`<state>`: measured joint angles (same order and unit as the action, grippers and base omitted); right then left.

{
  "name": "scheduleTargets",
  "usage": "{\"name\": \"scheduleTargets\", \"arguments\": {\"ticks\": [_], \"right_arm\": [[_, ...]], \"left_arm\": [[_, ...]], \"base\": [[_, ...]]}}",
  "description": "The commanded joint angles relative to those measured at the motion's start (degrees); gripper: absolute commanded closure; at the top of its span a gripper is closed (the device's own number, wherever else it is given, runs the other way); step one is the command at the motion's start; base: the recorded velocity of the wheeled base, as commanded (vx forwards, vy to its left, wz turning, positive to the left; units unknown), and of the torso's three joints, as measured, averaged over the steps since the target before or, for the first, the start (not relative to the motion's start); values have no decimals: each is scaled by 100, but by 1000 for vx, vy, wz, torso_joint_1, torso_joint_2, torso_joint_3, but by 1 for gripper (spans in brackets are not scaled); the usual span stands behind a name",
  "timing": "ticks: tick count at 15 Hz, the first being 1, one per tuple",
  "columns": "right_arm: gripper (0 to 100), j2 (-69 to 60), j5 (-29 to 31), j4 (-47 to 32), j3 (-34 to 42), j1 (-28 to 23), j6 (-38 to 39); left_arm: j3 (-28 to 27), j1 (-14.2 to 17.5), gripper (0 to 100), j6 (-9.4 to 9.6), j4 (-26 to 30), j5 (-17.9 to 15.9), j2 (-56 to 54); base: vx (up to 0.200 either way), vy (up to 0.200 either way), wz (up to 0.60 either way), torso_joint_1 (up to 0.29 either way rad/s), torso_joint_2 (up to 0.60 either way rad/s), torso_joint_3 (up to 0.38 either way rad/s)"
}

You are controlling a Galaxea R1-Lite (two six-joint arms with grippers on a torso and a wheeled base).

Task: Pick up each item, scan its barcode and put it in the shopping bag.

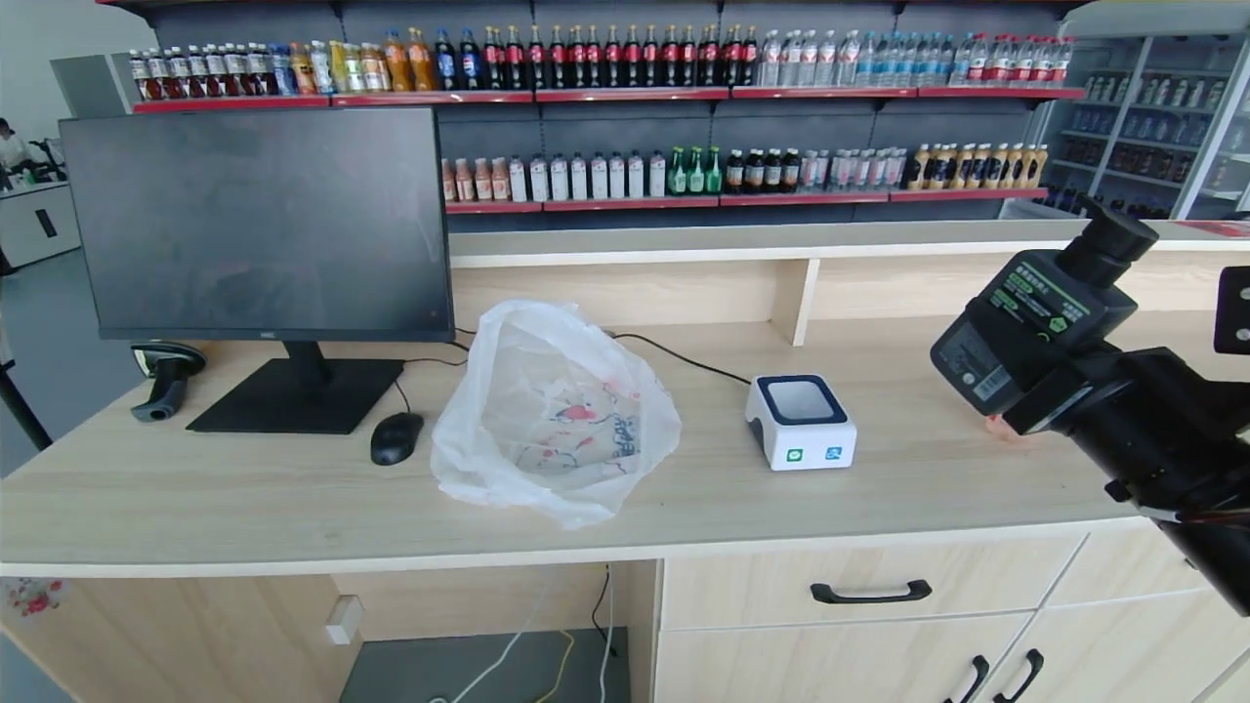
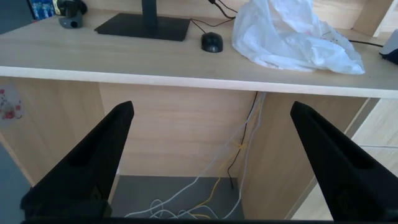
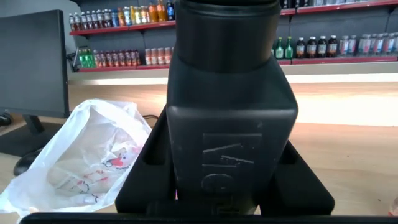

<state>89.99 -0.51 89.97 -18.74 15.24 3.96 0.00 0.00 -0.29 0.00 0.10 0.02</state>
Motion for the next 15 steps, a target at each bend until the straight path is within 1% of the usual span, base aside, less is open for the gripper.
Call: {"name": "scheduleTargets", "arguments": {"ticks": [1, 7, 12, 15], "right_arm": [[100, 45, 7, 3, -16, -12, -9], [100, -8, 7, 3, 28, -12, -9], [100, 62, 7, 3, -34, -12, -9], [100, 282, -19, 3, -271, -3, -89]], "left_arm": [[0, 9, 0, -6, 0, -1, -2], [0, 9, 0, -6, -9, -1, -2], [0, 9, 0, -6, -9, -1, -2], [0, 9, 0, 3, -9, -1, -2]], "base": [[0, 0, 0, 0, 0, 0], [200, 0, 0, 0, -1, 5], [0, 0, 0, 0, 0, 0], [0, 0, 0, 0, 0, 0]]}}
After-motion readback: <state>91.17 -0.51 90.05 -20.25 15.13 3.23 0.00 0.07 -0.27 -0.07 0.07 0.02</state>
